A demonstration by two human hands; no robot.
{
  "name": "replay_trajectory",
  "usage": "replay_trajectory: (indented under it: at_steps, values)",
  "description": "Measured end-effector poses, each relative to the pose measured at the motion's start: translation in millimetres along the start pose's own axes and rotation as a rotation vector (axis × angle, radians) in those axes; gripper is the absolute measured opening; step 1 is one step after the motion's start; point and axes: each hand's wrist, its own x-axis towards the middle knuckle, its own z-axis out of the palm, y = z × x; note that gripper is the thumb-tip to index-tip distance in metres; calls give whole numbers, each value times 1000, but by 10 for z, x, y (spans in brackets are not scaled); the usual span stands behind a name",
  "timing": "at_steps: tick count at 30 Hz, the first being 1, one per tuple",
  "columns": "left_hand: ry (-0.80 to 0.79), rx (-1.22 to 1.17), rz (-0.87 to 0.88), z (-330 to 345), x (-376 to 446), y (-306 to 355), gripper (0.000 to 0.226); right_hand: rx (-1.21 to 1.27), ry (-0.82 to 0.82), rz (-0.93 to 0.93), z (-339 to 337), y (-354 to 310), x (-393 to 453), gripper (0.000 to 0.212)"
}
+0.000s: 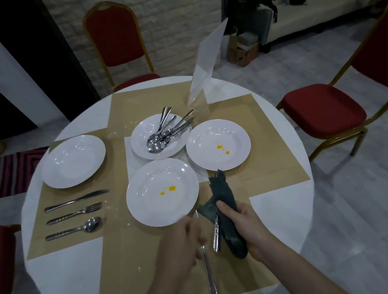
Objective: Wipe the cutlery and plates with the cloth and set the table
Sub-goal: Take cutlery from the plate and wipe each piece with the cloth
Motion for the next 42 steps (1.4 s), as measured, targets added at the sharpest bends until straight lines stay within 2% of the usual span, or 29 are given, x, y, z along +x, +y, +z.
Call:
replay_trajectory:
  at_steps: [2,3,8,11,15,19,23,28,31,36,42]
  values:
    - [198,-9,109,-170,128,70,20,-16,-43,-27,-49,-16,-9,35]
    - [222,-35,136,-211,195,114,17,-26,-65,-40,-44,-6,-24,38]
    - [-42,-253,66,-70,370,183,28,-75,-134,-92,93,126,-78,52]
    - [-90,-327,-13,-10,399,94,27,-87,-147,-103,73,141,-85,54]
    - [-119,-430,-130,57,425,-21,25,-139,-177,-92,7,178,-118,46]
    - [-37,-534,-210,172,453,-59,20,-193,-217,-95,-24,211,-134,35]
    - [85,-465,-152,174,553,-78,22,-240,-224,-81,-45,291,-176,25]
    - [219,-500,-122,141,701,-187,24,-309,-223,-56,-166,425,-233,21]
    - [303,-527,-143,80,822,-320,24,-321,-174,-12,-391,542,-288,22]
    - [81,-394,-130,361,820,-486,25,-176,103,97,-633,700,-292,30]
    - [-13,-362,-198,844,825,-600,26,-45,148,145,-667,600,-187,33]
